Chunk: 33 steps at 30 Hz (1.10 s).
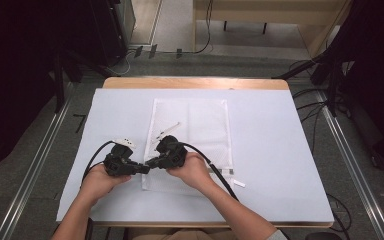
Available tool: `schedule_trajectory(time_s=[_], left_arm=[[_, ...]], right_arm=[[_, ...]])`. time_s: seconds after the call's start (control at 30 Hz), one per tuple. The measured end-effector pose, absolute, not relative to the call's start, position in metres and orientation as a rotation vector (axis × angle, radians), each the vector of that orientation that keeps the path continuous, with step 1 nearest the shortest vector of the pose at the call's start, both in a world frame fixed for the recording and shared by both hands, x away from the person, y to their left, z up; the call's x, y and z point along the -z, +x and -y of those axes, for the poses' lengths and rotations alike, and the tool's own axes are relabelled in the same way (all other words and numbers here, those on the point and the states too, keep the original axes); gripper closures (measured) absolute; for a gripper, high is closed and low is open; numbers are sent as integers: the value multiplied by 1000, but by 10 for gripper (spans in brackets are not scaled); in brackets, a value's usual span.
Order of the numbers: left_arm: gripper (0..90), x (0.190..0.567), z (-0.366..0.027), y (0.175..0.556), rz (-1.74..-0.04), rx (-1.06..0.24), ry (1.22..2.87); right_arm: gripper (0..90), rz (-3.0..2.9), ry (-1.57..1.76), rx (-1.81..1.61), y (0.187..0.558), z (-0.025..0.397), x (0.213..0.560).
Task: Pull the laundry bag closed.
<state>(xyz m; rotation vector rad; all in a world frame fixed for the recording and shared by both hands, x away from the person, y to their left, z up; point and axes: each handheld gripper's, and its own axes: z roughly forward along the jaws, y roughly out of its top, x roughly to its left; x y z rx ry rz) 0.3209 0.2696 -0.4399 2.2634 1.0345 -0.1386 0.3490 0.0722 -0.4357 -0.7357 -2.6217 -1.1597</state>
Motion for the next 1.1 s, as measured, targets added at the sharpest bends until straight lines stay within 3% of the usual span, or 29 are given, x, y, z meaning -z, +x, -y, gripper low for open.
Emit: schedule_trajectory(time_s=[0.5,1.1], left_arm=[[890,438,-269,320,-1010,116,2287],[887,437,-275,320,-1000,180,2243]], right_arm=[[883,2648,-714,1163,349,-64,442],[880,2676,-701,1196,349,-48,444]])
